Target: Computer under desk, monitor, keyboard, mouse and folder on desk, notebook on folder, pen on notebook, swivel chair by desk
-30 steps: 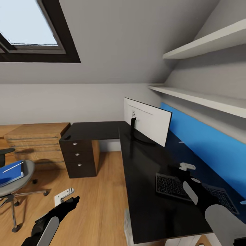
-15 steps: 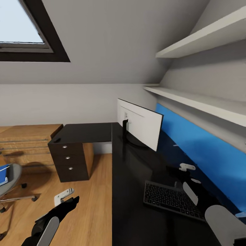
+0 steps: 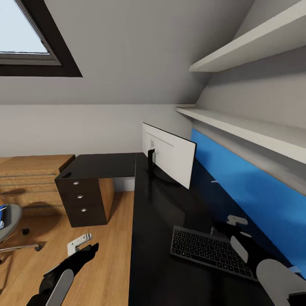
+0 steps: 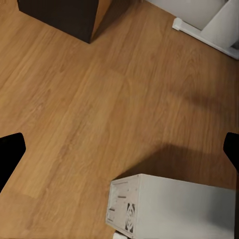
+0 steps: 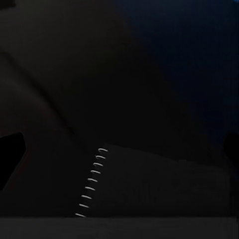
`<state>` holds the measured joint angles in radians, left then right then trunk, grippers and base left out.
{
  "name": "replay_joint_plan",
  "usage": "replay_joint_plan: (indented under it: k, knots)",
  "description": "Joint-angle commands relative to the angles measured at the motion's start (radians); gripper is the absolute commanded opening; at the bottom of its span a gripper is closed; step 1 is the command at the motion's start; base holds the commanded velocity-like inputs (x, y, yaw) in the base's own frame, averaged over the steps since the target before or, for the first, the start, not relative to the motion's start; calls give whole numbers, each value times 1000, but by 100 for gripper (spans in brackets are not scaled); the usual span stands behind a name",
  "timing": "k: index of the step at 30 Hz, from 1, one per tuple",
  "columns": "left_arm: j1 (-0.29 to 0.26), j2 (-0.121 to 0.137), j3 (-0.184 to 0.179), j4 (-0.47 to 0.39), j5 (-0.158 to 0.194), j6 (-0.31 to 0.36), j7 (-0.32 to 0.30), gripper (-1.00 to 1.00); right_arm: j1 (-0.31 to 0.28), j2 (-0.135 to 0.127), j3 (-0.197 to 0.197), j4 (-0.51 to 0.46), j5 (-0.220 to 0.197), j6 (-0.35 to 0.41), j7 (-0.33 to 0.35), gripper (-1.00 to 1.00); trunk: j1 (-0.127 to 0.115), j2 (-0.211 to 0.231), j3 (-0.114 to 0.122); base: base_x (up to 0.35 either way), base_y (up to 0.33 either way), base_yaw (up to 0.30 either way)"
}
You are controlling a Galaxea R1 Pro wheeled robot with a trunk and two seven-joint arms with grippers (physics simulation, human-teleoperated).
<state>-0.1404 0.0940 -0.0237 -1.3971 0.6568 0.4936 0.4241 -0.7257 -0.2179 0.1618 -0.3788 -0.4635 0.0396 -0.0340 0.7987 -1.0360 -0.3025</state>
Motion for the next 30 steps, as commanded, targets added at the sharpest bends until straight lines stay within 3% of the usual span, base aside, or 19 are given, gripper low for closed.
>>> replay_joint_plan:
  k: [1, 8, 17, 23, 30]
  knots:
    - [-1, 1, -3, -2, 11, -3, 10, 100, -1, -1, 7, 9, -7, 4, -4, 100, 0, -1, -1, 0, -3, 0]
    - [-1, 1, -5, -5, 11, -49, 7, 100, -24, -3, 6, 82, -8, 2, -42, 100, 0, -1, -1, 0, -1, 0]
    - [18, 1, -47, -51, 9, -57, 16, 100, -31, -4, 5, 92, -9, 4, -55, 100, 0, -1, -1, 0, -78, 0]
    - [23, 1, -54, -58, 10, -58, 41, 100, -32, -5, 5, 93, -10, 6, -57, 100, 0, -1, -1, 0, -248, 0]
    - [27, 2, -55, -87, 10, -59, 51, 100, -33, -6, 3, 93, -12, 44, -64, 100, 0, -1, -1, 0, -64, 0]
